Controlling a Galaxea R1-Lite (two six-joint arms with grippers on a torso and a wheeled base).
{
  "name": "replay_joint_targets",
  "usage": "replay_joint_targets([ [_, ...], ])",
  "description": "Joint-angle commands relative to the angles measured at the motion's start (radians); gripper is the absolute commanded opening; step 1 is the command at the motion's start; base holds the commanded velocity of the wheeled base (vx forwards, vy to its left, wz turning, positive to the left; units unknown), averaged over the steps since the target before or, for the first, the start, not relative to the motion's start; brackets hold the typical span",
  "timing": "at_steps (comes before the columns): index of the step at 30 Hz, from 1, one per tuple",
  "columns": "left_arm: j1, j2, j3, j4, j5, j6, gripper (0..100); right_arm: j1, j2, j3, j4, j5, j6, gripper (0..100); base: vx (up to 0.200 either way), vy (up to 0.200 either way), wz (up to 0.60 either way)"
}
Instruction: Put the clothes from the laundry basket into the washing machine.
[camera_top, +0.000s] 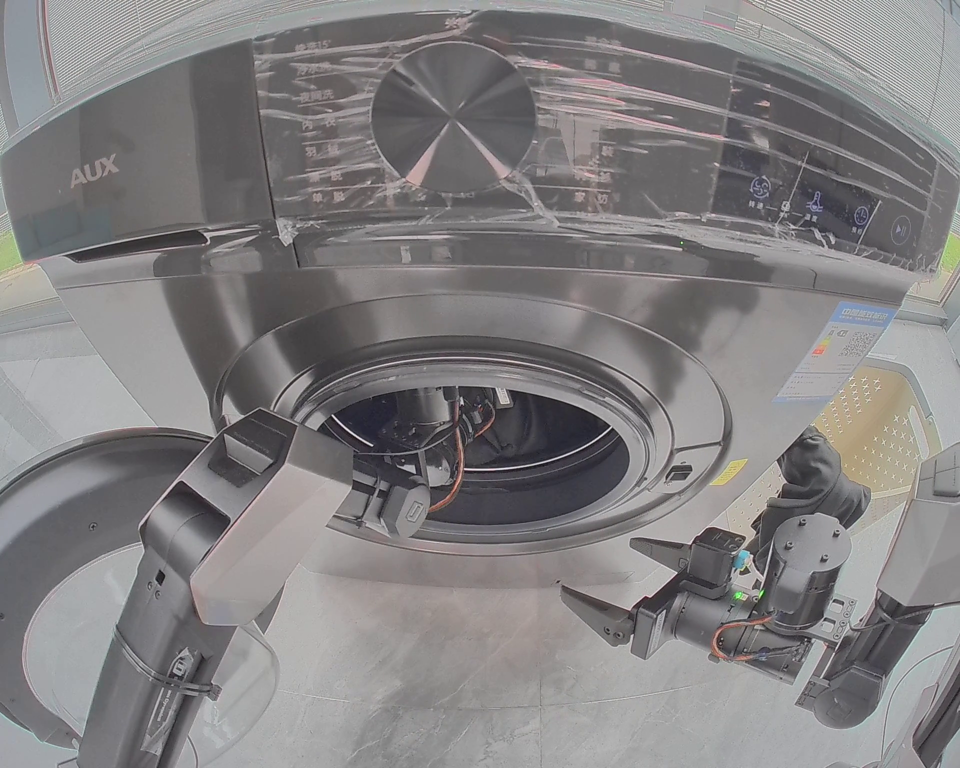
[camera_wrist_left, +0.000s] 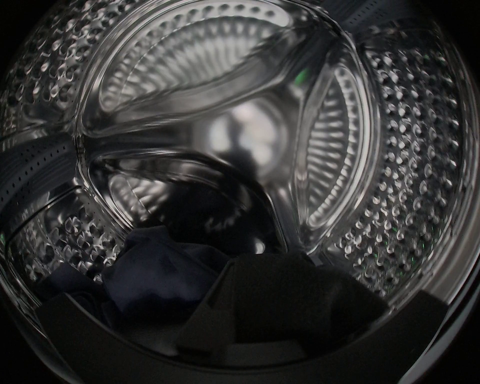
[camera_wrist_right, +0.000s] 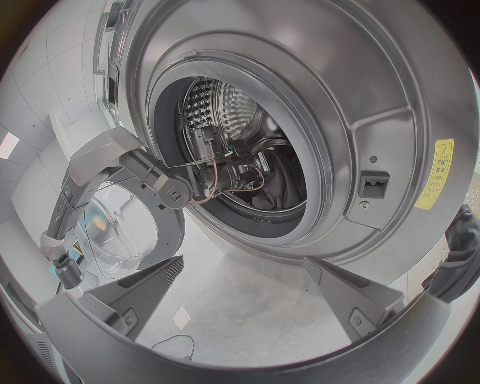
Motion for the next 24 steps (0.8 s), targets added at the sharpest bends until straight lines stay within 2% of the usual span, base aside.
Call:
replay_joint_targets([
  [1, 0.016, 0.025, -0.139, 0.127, 0.025, -0.161, 0, 0.0, 0.003, 0.002, -0.001, 0.001, 0.001, 100, 0.0, 0.0, 0.0],
  [2, 0.016, 0.003, -0.144, 0.188, 0.034, -0.236, 0, 0.0, 0.003, 0.002, -0.001, 0.001, 0.001, 100, 0.0, 0.0, 0.0],
  [4, 0.016, -0.04, -0.141, 0.288, 0.039, -0.354, 0, 0.0, 0.003, 0.0, -0.001, 0.001, 0.001, 100, 0.0, 0.0, 0.0],
  [5, 0.016, -0.056, -0.139, 0.324, 0.039, -0.403, 0, 0.0, 0.003, 0.0, -0.001, 0.001, 0.001, 100, 0.0, 0.0, 0.0],
  [6, 0.016, -0.066, -0.136, 0.332, 0.039, -0.423, 0, 0.0, 0.004, 0.0, -0.001, 0.001, 0.001, 100, 0.0, 0.0, 0.0],
  [11, 0.01, -0.075, -0.13, 0.34, 0.037, -0.422, 0, 0.001, 0.007, 0.0, -0.001, 0.001, 0.001, 100, 0.0, 0.0, 0.0],
  [13, 0.006, -0.095, -0.083, 0.346, 0.025, -0.423, 0, -0.002, 0.007, 0.002, -0.001, 0.001, 0.001, 100, 0.0, 0.0, 0.0],
  [14, 0.004, -0.11, -0.058, 0.352, 0.022, -0.423, 100, -0.002, 0.007, 0.002, -0.001, 0.001, 0.001, 100, 0.0, 0.0, 0.0],
  [18, -0.016, -0.185, 0.034, 0.466, 0.014, -0.437, 100, -0.002, 0.007, 0.0, -0.001, 0.001, 0.001, 100, 0.0, 0.0, 0.0],
  [20, -0.026, -0.228, 0.075, 0.538, -0.007, -0.458, 100, 0.0, 0.007, 0.0, -0.001, 0.001, 0.001, 100, 0.0, 0.0, 0.0],
  [21, -0.031, -0.245, 0.091, 0.565, -0.021, -0.466, 100, 0.0, 0.007, 0.0, -0.001, 0.001, 0.001, 100, 0.0, 0.0, 0.0],
  [24, -0.046, -0.337, 0.16, 0.68, -0.11, -0.481, 100, 0.0, 0.007, 0.0, -0.001, 0.001, 0.001, 100, 0.0, 0.0, 0.0],
])
